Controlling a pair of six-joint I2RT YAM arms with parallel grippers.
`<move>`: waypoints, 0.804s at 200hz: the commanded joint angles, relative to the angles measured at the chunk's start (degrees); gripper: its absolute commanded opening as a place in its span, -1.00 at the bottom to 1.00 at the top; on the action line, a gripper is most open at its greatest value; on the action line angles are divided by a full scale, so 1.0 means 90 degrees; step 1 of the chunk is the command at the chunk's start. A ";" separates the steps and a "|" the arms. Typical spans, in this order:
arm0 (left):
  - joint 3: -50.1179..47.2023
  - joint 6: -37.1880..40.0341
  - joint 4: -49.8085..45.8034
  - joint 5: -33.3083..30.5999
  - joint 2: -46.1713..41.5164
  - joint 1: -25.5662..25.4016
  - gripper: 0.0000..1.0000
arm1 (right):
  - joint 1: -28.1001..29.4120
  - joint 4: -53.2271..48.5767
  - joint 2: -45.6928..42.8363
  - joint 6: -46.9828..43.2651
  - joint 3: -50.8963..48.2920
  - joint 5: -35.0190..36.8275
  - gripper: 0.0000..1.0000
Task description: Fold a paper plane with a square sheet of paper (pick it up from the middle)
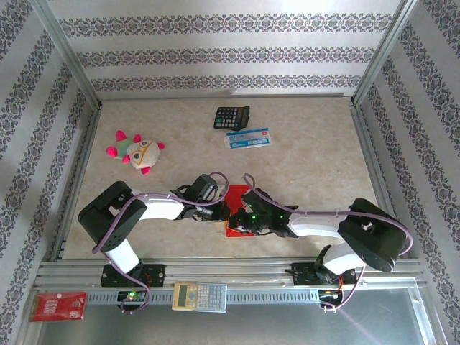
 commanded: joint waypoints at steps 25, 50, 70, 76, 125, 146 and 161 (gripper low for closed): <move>-0.0315 0.0154 -0.1254 -0.1041 0.0715 -0.0145 -1.00 | -0.0170 -0.0083 0.0288 -0.0335 0.0171 0.0010 -0.96; -0.0300 0.0149 -0.1261 -0.1026 0.0707 -0.0149 -1.00 | -0.0249 -0.0088 0.0437 -0.0430 0.0172 -0.0009 -0.96; -0.0281 0.0169 -0.1299 -0.1029 0.0708 -0.0146 -1.00 | -0.0298 -0.0076 0.0563 -0.0460 0.0040 -0.0012 -0.96; -0.0273 0.0166 -0.1302 -0.1027 0.0705 -0.0145 -1.00 | -0.0315 -0.0079 0.0593 -0.0460 -0.0013 -0.0009 -0.96; -0.0296 0.0180 -0.1304 -0.1056 0.0722 -0.0145 -1.00 | -0.0530 -0.0088 0.0503 -0.0504 -0.0186 -0.0217 -0.97; -0.0297 0.0182 -0.1314 -0.1064 0.0720 -0.0145 -1.00 | -0.0649 -0.0203 0.0159 -0.0527 -0.0104 -0.0302 -0.96; -0.0301 0.0182 -0.1311 -0.1062 0.0719 -0.0145 -1.00 | -0.0731 -0.0275 -0.0021 -0.0523 -0.0063 -0.0322 -0.95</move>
